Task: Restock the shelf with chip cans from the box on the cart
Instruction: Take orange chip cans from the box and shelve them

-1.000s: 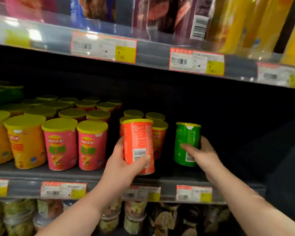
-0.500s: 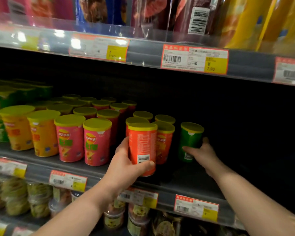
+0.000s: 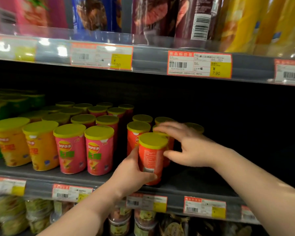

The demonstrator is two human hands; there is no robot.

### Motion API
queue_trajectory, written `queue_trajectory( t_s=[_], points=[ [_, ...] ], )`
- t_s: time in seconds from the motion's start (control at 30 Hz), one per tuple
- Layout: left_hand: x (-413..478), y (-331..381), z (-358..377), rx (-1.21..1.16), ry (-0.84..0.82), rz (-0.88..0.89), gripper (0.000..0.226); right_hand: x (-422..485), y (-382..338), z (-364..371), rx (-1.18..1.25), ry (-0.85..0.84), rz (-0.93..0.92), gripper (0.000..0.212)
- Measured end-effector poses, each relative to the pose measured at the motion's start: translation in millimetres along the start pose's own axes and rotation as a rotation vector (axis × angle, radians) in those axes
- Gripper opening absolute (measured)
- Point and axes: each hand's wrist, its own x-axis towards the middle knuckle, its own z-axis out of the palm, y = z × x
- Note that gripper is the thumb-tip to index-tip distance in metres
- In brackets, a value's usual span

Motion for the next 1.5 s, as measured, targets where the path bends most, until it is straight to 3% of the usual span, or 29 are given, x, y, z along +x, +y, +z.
queue_trajectory(
  t_s=[0.1,0.23,0.37,0.47,0.67,0.83,1.0,1.13,1.33,1.5],
  points=[
    [-5,-6,-8,0.296,0.004,-0.005,0.064,10,-10,-4,-0.187,-0.2,-0.053,0.072],
    [-19,-20,-10,0.884,0.108,0.135,0.07,18,-20,-7,-0.263,-0.187,-0.039,0.069],
    [-26,-43,-4,0.875,0.281,0.364,0.057,22,-34,-1,-0.393,-0.097,0.003,0.068],
    [-26,-46,-5,0.898,0.34,0.373,0.062,25,-39,1,-0.472,-0.064,0.047,0.072],
    [-22,-48,-6,0.898,0.353,0.409,0.064,25,-33,-7,-0.278,-0.275,0.038,0.074],
    [-21,-51,-4,0.897,0.358,0.443,0.065,33,-38,-2,-0.407,-0.154,0.086,0.074],
    [-21,-53,-5,0.909,0.372,0.47,0.061,27,-34,-8,-0.288,-0.241,0.058,0.068],
    [-20,-55,-4,0.9,0.379,0.473,0.06,30,-36,-4,-0.341,-0.153,0.106,0.069],
    [-19,-56,-4,0.939,0.385,0.459,0.058,25,-33,-1,-0.308,-0.195,0.09,0.07],
    [-19,-58,-3,0.973,0.392,0.448,0.058,25,-35,7,-0.31,-0.111,0.119,0.067]
  ],
)
